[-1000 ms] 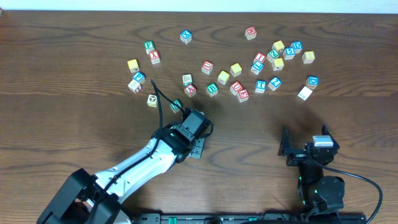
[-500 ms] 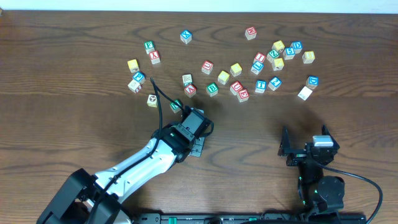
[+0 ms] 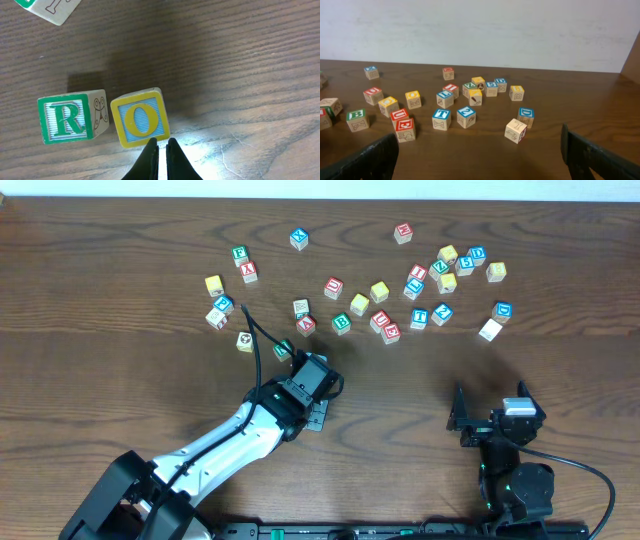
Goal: Spell out ROBOT
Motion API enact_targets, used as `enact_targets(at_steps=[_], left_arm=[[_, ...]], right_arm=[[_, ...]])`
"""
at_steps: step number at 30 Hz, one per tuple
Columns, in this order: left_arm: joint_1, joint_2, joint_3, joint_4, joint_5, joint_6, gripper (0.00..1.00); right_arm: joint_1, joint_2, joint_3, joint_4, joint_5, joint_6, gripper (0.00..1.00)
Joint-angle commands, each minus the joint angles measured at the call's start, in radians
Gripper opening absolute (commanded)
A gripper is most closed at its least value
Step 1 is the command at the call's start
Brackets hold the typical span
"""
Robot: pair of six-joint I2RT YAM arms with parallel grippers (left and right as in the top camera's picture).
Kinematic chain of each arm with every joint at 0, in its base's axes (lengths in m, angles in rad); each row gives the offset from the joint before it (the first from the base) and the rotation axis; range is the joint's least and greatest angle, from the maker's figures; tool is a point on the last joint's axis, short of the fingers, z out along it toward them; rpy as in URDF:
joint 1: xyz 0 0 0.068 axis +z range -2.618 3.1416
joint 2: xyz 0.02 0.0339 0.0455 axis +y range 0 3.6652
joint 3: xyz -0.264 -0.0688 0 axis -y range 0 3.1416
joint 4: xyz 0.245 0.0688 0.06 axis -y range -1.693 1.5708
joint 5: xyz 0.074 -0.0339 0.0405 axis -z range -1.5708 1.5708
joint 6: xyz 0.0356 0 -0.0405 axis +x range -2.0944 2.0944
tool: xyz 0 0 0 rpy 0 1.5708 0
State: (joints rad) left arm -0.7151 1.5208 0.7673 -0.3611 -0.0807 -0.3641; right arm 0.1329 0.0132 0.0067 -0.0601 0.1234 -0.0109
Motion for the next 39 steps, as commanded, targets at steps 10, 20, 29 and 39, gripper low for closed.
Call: enact_targets(at_steps=[10,20,29,39], left_arm=[[0.002,0.004,-0.005,-0.011,0.013,0.012,0.08],[0.002,0.04,-0.007,0.009,0.013,0.012,0.08],[0.002,0.05,-0.007,0.013,0.013,0.012,0.07],[0.003,0.05,-0.007,0.013,-0.026,0.012,0.08]], right_arm=[[-0.008,0.001,-0.001,-0.003,-0.002,0.01,0.99],[-0.008,0.001,-0.001,-0.003,-0.002,0.01,0.99],[-0.008,0.001,-0.001,-0.004,-0.002,0.01,0.99],[-0.008,0.001,-0.001,-0.003,-0.002,0.01,0.99]])
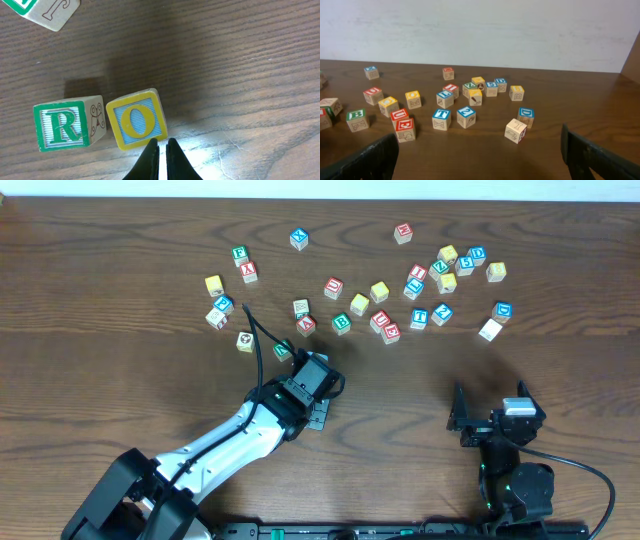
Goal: Spell out ROBOT
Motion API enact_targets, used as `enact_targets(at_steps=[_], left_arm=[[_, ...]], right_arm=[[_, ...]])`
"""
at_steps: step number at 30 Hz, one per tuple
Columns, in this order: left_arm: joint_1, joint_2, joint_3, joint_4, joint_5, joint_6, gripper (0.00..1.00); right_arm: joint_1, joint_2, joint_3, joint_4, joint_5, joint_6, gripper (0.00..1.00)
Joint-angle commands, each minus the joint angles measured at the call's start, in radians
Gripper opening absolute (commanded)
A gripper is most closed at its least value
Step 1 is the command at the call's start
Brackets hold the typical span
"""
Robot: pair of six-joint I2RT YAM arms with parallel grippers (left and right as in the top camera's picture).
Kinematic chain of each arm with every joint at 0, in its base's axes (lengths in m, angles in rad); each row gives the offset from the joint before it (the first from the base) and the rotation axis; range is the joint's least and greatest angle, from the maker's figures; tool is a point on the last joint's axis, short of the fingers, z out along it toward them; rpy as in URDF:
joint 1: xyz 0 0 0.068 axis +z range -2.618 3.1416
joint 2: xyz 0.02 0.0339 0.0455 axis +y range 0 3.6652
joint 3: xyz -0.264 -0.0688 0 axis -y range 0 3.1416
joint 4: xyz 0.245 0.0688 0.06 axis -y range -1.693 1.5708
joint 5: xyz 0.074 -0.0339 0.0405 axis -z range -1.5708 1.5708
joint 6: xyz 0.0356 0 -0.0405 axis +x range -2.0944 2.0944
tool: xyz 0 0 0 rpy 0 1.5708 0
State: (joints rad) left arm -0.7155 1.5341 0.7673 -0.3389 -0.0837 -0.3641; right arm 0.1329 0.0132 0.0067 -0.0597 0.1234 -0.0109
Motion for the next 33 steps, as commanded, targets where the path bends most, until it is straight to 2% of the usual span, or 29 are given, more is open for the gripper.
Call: enact_targets(at_steps=[1,33], left_arm=[[0.003,0.037,-0.007,-0.009,-0.023,0.012,0.07],[0.003,0.037,-0.007,0.013,-0.066,0.012,0.08]], right_arm=[[-0.008,0.001,-0.001,-0.004,-0.002,0.01,0.99],[-0.008,0.001,-0.001,-0.004,-0.002,0.01,0.99]])
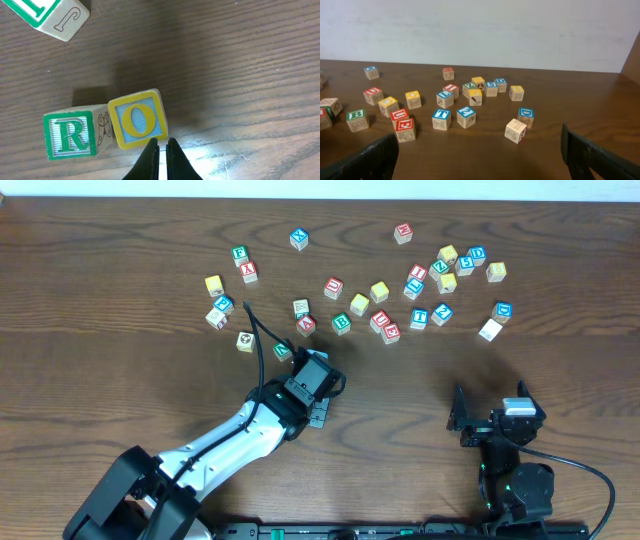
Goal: Spell out ROBOT
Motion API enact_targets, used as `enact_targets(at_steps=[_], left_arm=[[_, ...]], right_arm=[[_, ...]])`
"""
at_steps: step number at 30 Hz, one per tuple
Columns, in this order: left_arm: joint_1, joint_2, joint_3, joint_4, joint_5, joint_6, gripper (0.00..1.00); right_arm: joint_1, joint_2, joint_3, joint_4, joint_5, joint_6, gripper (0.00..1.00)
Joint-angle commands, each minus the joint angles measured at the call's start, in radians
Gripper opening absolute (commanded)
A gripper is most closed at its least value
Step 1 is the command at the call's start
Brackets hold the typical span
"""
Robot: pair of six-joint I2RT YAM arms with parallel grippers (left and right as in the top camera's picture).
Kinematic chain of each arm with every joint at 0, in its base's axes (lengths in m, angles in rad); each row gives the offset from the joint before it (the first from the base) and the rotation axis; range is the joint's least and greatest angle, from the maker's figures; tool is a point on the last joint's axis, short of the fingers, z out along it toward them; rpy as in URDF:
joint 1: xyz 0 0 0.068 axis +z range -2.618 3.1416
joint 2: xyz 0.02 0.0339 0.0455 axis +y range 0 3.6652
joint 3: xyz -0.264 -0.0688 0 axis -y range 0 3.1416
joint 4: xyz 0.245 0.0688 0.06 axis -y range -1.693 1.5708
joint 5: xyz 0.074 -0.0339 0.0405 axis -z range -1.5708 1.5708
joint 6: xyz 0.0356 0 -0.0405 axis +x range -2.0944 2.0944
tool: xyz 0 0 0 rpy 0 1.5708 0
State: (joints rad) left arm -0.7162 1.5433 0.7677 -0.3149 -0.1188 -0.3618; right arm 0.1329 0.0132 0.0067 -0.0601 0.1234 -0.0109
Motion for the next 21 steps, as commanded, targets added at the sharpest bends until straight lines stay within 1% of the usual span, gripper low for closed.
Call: enact_targets(at_steps=[1,6,12,18,21], left_arm=[[0.003,0.028,-0.007,-0.016,-0.023,0.01,0.07],[0.003,0.027,-0.007,-0.02,0.022,0.01,0.07],[0.003,0.016,-0.006,-0.035,0.033,0.01,0.07],[0.003,-0.056,-0.004,-0.077,0.034,0.01,0.08],[0.003,-0.118,-0.003,-0.084,0.068,0.011,0.07]], right_arm=[[-0.008,0.001,-0.001,-0.004,-0.002,0.01,0.99],[-0.008,0.001,-0.001,-0.003,-0.002,0.01,0.99],[-0.008,0.001,-0.001,-0.003,-0.002,0.01,0.99],[-0.008,0.001,-0.001,-0.003,-0.002,0.01,0.99],[-0.008,0.001,-0.001,-0.004,-0.002,0.01,0.99]])
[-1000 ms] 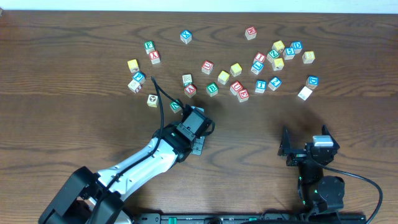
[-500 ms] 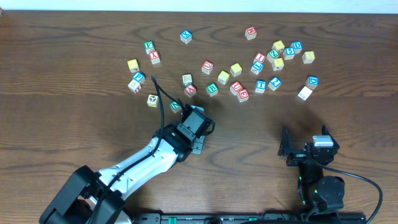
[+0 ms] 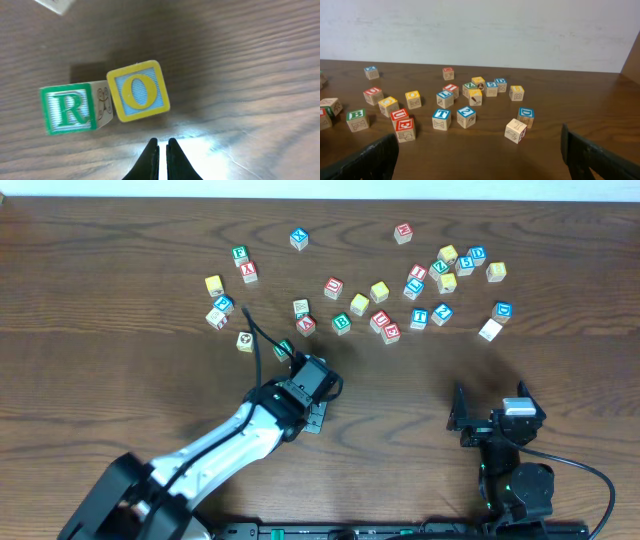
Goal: Spell out ROBOT
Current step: 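Raise the left gripper and reach back toward the green B block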
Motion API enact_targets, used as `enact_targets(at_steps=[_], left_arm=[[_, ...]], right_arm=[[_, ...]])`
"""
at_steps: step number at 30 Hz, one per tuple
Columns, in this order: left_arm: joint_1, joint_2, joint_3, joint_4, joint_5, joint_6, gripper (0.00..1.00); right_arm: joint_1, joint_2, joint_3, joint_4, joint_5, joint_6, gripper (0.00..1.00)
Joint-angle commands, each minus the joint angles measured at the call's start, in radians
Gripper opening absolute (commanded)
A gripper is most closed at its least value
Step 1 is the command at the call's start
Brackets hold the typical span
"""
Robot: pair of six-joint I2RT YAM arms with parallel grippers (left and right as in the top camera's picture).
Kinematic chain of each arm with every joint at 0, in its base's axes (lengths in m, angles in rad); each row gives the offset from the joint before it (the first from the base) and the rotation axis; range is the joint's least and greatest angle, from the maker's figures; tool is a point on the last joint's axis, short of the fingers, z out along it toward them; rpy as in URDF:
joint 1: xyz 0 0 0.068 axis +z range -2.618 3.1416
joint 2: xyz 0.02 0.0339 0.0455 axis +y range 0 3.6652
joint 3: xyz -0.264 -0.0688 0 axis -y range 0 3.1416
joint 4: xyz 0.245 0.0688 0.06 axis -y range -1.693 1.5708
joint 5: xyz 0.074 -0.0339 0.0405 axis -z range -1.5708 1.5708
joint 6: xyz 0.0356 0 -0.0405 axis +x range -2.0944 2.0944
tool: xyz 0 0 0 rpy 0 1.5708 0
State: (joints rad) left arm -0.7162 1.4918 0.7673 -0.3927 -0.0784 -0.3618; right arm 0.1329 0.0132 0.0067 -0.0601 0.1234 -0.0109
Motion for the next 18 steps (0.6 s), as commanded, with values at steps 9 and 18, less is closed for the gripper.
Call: enact_targets(at_steps=[9,18], left_arm=[[0.005,-0.286,0.002,-0.027,0.092,0.01,0.07],[0.03,-0.36,0.075,-0.144,0.093,0.037,0.08]], right_arm=[[-0.008,0.001,-0.001,-0.003,-0.002,0.01,0.99],[-0.008,0.001,-0.001,-0.003,-0.002,0.01,0.99]])
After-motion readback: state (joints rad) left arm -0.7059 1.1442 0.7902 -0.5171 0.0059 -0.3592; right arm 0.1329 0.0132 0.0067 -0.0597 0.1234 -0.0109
